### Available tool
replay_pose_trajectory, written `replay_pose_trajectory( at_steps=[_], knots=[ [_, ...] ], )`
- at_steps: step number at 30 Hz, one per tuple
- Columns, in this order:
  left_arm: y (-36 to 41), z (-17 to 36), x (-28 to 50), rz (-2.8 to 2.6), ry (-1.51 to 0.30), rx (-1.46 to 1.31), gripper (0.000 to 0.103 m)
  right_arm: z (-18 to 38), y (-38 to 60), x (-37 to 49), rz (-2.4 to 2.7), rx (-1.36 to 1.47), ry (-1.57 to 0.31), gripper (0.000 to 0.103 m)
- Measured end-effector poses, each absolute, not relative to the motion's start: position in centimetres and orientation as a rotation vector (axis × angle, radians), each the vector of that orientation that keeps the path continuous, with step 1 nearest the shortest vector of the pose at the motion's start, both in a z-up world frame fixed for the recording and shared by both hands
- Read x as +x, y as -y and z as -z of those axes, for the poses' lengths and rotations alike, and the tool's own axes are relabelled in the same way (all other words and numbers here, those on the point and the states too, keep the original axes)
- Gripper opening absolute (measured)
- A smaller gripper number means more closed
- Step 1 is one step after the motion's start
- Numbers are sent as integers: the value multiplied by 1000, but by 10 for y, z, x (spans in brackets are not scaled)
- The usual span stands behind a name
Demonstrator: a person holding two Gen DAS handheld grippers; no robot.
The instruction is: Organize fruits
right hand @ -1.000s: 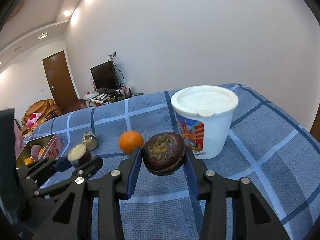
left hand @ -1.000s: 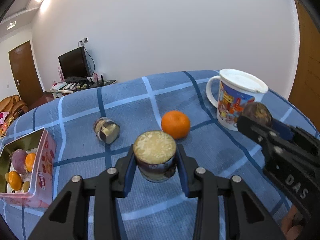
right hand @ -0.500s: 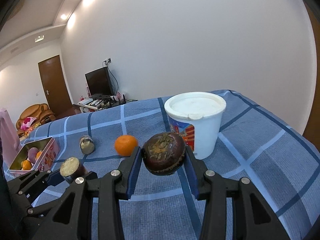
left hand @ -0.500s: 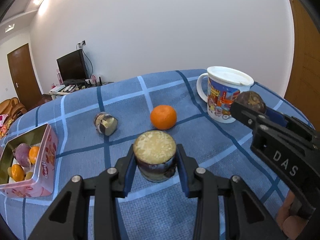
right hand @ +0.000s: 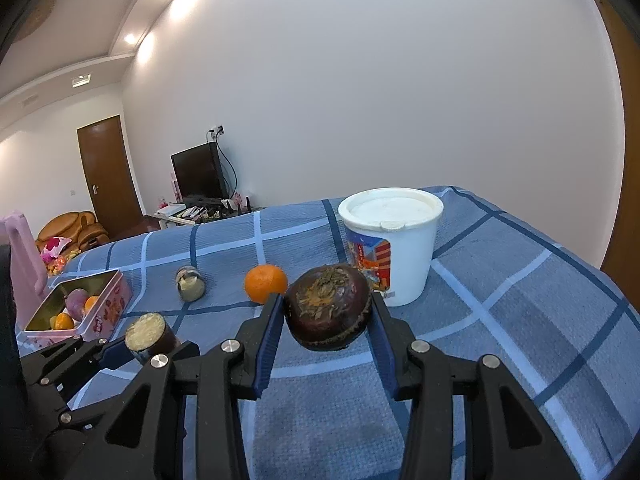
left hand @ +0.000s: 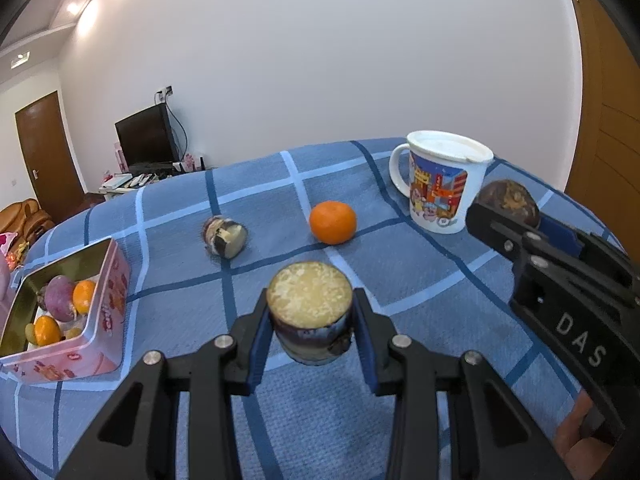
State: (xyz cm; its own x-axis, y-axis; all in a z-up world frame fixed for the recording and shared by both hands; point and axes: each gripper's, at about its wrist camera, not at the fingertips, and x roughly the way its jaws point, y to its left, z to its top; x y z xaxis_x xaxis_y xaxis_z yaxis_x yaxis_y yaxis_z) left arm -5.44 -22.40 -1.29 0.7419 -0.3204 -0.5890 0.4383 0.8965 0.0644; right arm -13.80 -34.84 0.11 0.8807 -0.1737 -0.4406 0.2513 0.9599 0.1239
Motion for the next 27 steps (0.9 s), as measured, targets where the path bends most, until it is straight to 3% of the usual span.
replay_pose_trajectory(
  at_steps=[27],
  knots=[
    [158,17,-65,378,-626,170,39,-3,306,-158,217,174,-421,45]
  ],
)
